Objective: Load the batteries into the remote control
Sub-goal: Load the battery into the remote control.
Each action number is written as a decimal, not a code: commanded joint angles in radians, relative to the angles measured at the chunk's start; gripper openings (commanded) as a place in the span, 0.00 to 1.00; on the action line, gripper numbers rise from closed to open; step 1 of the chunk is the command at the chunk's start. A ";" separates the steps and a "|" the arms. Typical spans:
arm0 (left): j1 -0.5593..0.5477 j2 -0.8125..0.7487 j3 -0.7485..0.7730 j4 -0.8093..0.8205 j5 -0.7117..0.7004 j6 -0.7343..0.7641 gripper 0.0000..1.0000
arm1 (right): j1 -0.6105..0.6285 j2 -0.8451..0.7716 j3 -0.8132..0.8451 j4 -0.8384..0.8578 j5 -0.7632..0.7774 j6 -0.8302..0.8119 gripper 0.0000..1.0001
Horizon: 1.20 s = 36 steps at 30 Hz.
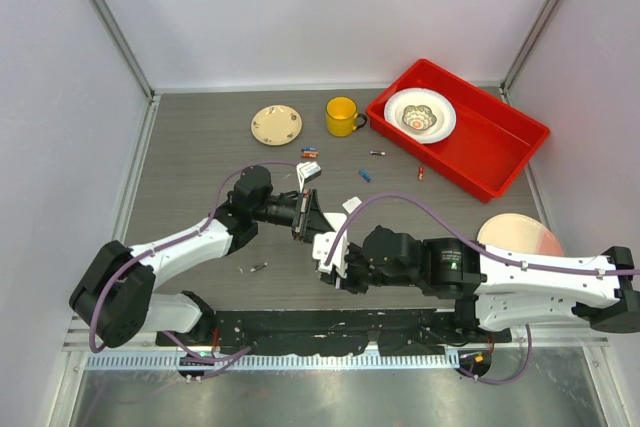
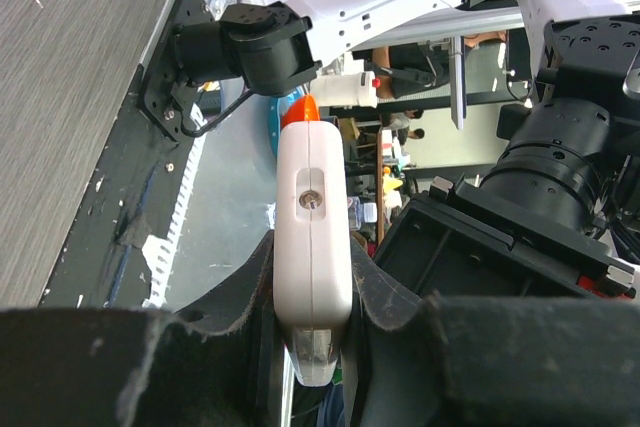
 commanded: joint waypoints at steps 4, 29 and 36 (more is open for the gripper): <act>-0.005 0.001 0.020 0.043 0.035 0.003 0.00 | -0.004 -0.012 0.047 0.033 0.046 0.009 0.37; -0.005 0.030 -0.003 0.144 -0.022 -0.016 0.00 | -0.024 -0.151 -0.003 0.219 0.491 0.358 0.73; -0.005 0.044 -0.026 0.272 -0.062 -0.078 0.00 | -0.066 -0.163 -0.048 0.145 0.476 0.724 0.78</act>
